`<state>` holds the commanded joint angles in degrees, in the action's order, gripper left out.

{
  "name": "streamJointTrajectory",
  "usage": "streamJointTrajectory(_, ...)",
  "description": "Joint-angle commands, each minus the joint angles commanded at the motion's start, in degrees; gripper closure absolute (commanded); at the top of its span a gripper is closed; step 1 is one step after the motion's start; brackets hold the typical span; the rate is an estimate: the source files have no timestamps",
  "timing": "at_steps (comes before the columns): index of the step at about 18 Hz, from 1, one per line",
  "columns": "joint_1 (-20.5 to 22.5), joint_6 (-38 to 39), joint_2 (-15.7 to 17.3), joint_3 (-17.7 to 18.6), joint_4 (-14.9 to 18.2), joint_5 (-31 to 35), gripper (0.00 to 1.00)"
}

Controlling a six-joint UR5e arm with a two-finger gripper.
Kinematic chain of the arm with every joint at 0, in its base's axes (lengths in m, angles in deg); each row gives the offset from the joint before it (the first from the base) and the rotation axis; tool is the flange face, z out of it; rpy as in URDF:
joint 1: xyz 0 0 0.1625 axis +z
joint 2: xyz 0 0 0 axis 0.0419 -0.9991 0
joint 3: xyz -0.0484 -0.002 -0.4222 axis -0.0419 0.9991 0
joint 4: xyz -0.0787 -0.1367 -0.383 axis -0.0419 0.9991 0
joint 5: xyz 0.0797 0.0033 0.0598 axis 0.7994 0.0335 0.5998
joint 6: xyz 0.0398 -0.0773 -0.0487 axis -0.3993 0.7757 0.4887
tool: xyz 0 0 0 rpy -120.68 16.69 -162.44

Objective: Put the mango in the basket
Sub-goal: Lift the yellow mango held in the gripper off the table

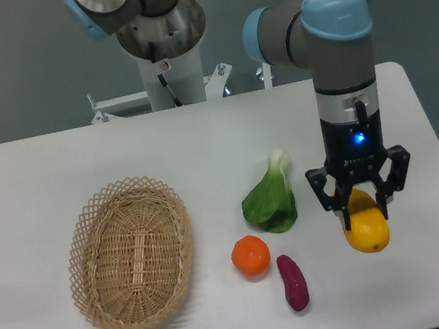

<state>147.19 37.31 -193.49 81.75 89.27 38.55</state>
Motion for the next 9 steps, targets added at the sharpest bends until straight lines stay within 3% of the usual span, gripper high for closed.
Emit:
streamJointTrajectory(6, -0.88, -0.62, -0.26, 1.23, 0.17, 0.35, 0.65)
streamJointTrajectory(9, -2.28, -0.53, 0.61, 3.95, 0.17, 3.06, 0.65)
